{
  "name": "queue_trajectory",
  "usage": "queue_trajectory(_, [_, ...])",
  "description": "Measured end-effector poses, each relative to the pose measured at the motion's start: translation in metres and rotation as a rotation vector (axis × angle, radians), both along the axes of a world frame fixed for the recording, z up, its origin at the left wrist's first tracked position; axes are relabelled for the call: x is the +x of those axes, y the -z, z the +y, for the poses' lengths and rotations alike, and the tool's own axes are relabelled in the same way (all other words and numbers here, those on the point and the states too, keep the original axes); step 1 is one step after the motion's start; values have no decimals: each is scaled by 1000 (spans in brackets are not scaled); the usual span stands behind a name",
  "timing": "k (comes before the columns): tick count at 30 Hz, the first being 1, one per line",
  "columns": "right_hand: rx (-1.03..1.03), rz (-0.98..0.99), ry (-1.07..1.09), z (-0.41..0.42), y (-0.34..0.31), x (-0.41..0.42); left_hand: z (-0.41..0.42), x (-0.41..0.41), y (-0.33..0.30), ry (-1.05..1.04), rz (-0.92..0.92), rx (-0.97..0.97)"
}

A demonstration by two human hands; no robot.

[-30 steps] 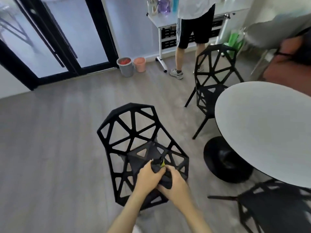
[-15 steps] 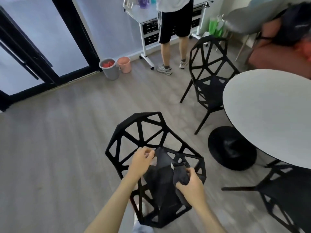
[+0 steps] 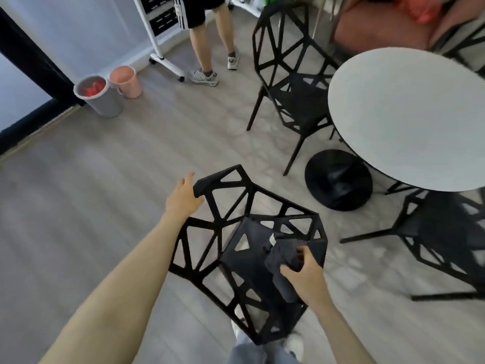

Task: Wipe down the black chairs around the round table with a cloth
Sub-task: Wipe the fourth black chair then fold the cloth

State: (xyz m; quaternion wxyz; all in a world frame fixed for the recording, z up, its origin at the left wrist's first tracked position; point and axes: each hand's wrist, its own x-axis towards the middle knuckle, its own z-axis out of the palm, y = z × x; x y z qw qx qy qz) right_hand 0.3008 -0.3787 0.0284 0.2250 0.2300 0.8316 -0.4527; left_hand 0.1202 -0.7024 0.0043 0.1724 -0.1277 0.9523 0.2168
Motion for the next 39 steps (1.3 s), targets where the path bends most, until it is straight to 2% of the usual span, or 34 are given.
queue_trajectory(4, [49,-24,109,24,0,12,-6,-14,25,76,-47,47])
queue_trajectory(9, [45,-37,276,43,3,21,-12,-15,46,86,61,60])
queue_trajectory(16, [7,-36,339,42,-1,23,-18,-20,49,155,120,256])
queue_trajectory(29, [38,49,326,50,-16,-13,13,-30,46,-283,262,429])
queue_trajectory(34, [101,68,224,57,-28,-35,12,-26,50,-317,253,342])
queue_trajectory(39, [88,72,247,79,-26,-47,16,-30,53,-373,267,319])
